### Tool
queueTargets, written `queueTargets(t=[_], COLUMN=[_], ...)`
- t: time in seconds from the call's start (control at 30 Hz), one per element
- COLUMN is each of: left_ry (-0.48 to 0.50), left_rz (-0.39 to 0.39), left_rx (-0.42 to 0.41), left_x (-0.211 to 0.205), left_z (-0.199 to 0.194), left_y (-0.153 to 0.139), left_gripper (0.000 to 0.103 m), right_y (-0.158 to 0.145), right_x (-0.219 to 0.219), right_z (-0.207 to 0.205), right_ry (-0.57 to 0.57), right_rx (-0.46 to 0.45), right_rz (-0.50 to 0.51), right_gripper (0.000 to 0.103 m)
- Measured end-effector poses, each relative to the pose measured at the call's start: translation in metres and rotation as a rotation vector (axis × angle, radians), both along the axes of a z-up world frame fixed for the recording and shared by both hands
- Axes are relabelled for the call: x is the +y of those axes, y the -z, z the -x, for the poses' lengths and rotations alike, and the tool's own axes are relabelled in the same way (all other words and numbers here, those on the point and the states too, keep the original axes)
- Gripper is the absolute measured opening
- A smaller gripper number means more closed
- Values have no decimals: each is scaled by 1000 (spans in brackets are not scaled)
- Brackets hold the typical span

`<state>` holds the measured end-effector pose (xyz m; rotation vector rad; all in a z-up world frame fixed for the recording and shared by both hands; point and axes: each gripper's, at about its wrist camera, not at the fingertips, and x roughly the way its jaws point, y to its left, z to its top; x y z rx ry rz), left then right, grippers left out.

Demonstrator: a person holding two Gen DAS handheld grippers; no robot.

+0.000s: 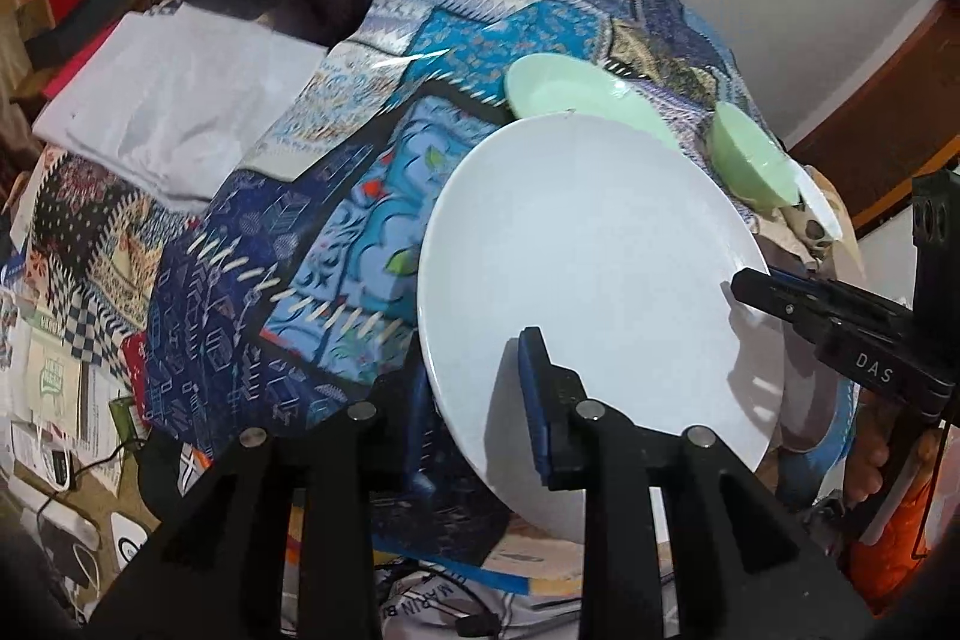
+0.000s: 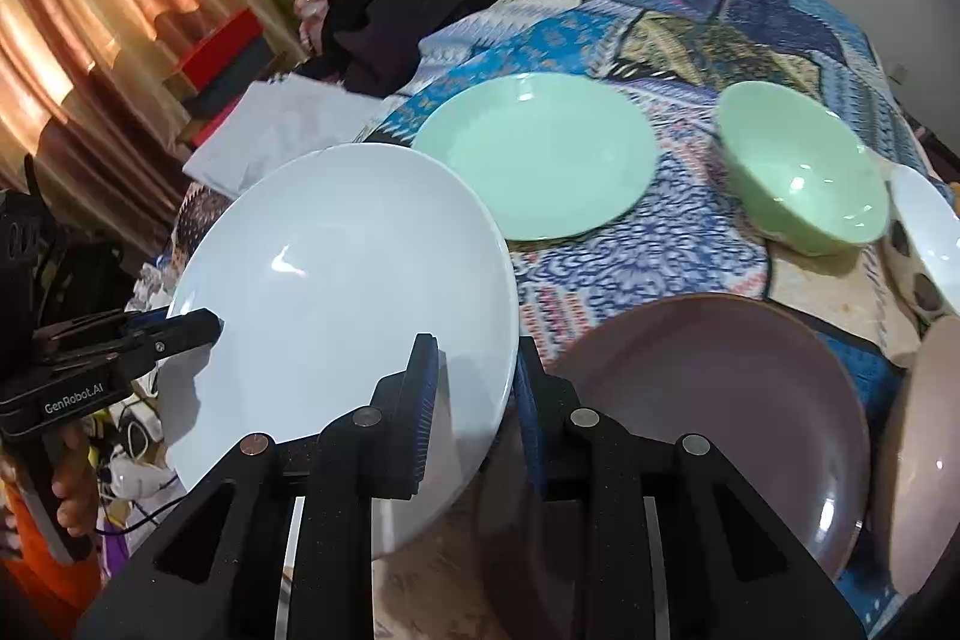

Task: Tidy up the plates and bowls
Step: 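Lift the white plate and carry it toward the purple plate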

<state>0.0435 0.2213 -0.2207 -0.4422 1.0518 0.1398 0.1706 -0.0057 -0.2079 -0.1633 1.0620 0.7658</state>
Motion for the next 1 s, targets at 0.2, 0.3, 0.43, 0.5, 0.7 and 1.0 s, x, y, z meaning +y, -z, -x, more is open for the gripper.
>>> queueTargets(t=[0.2,0.3,0.43,0.5,0.7,1.0], left_ry=[49,72,108,127,187,261], left_rz=[-21,-20,-28,-34,-48,-46], left_rx=[-37,-50,-63,-64,-61,-49], left_x=[-24,-36,-56,-65,-94,-131], left_z=[-15,-23,-33,-38,-52,-67], left_y=[-16,-21,-28,-31,-37,-33], left_gripper=[27,27,27,27,27,27], right_y=[-13,-19,-22,-23,-25,-18], right_x=[-31,-48,-67,-77,-106,-140], right_z=[-2,-2,-1,0,3,5], right_ry=[59,87,125,142,196,266], right_rx=[-22,-33,-40,-44,-41,-21], right_rz=[-26,-36,-42,-42,-54,-57], right_gripper=[23,23,23,23,23,23])
